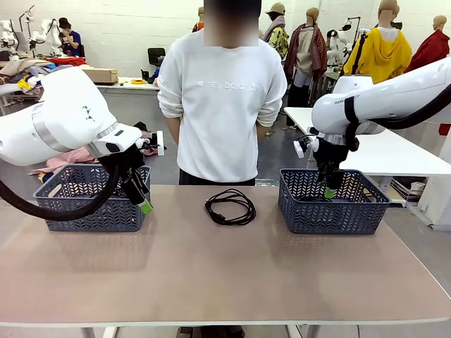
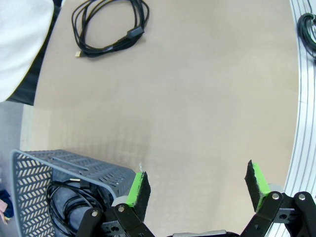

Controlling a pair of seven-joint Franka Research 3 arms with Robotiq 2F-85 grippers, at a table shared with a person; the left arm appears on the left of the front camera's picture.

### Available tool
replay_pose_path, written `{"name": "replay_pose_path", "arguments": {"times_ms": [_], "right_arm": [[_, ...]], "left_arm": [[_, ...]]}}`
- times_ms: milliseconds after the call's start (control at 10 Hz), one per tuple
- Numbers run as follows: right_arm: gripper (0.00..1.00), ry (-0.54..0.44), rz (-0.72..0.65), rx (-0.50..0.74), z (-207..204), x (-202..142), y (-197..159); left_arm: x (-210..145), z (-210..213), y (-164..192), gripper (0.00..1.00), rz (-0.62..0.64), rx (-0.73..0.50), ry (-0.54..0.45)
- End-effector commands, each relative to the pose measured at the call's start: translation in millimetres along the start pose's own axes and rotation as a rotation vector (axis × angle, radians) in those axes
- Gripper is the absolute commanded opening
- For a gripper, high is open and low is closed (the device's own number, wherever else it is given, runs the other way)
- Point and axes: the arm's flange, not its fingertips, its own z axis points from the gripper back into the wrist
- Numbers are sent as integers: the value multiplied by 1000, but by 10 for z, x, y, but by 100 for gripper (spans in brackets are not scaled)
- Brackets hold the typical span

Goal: Organize the cables according to human instructions.
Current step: Pick up a bundle of cables and place it in the basket indicated by the human.

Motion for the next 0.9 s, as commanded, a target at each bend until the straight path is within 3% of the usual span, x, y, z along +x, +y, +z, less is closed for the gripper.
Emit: {"name": "replay_pose_path", "arguments": {"times_ms": [0,500,800], "right_arm": [[100,0,0,0,0,0,0],[100,-35,-204,-12,445,538,439],[100,-166,-335,-81,600,663,944]], "left_arm": [[-6,26,9,100,3,3,-2],[-6,26,9,100,3,3,-2],[-6,26,9,100,3,3,-2]]}}
